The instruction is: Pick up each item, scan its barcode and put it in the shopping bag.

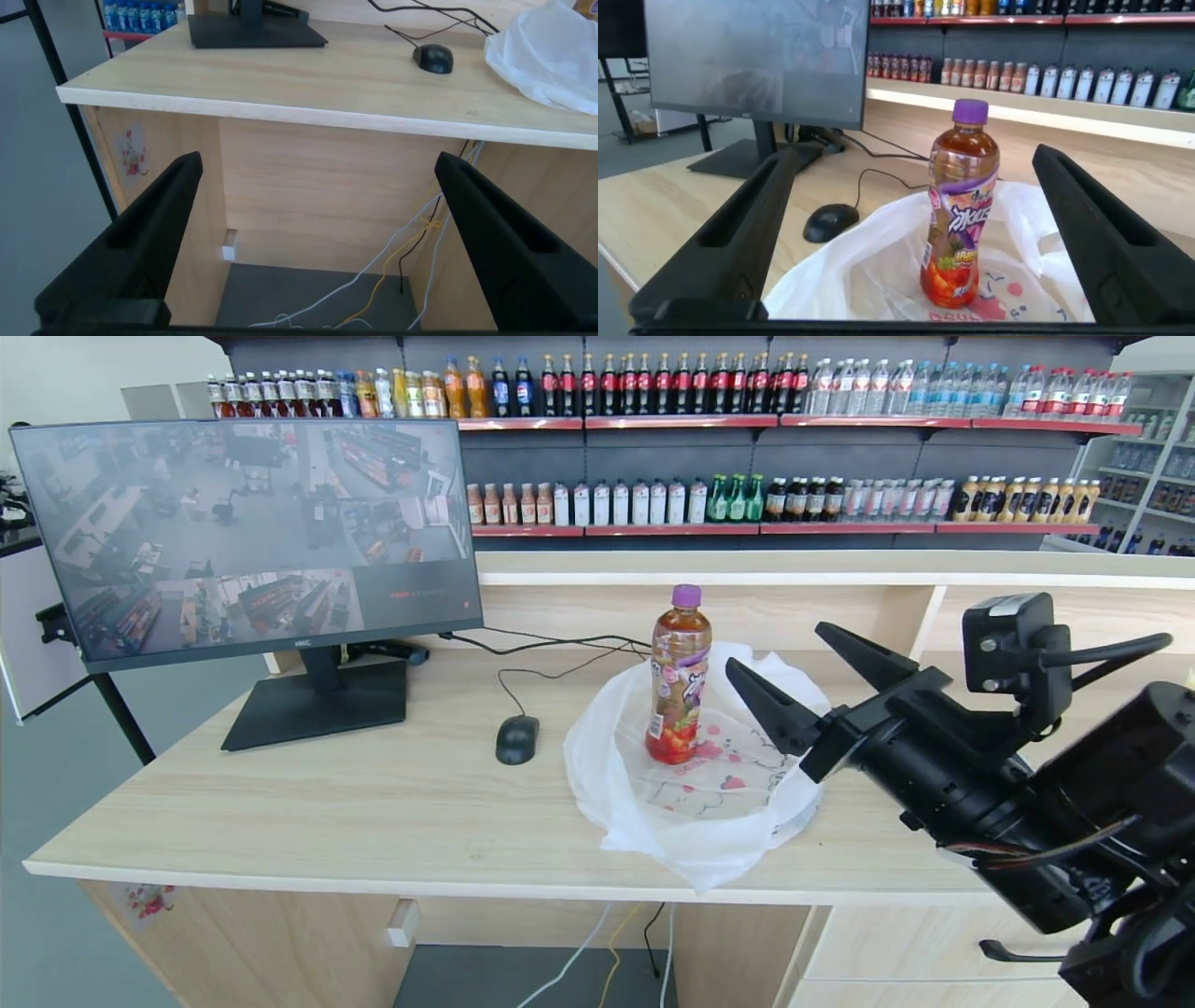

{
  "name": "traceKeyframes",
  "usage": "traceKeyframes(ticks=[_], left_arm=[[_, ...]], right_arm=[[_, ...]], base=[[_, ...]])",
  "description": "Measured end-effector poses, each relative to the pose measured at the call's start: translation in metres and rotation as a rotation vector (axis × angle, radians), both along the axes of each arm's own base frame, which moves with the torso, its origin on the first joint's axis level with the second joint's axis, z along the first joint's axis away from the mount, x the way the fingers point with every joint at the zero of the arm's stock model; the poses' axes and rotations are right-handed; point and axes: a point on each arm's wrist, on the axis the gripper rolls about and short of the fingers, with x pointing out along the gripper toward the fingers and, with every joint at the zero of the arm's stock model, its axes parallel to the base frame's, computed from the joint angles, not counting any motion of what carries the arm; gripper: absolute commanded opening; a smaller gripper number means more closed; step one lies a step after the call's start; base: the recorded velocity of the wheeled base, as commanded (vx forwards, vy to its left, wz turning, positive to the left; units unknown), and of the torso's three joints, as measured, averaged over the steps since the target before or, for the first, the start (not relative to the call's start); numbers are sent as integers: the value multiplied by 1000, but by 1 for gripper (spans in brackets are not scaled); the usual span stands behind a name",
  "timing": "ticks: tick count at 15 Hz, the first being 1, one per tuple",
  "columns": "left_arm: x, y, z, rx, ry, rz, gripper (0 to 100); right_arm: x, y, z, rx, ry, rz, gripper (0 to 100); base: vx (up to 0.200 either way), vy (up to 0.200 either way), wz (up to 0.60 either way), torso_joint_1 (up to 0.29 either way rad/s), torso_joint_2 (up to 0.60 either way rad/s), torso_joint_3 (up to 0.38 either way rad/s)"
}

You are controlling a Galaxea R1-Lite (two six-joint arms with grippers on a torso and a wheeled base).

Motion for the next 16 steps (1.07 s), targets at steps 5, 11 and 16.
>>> traceKeyframes(ticks=[5,11,16], left_arm=[[0,0,0,1,0,0,100],[0,0,0,1,0,0,100],[0,0,0,7,0,0,100]], right_arm=[[-8,-6,7,14,-20,-3,100],[-16,-12,5,6,-8,-5,100],[-16,-13,5,7,-9,-9,100]], base=[[0,0,0,0,0,0],[0,0,0,0,0,0],[0,-80,0,1,0,1]])
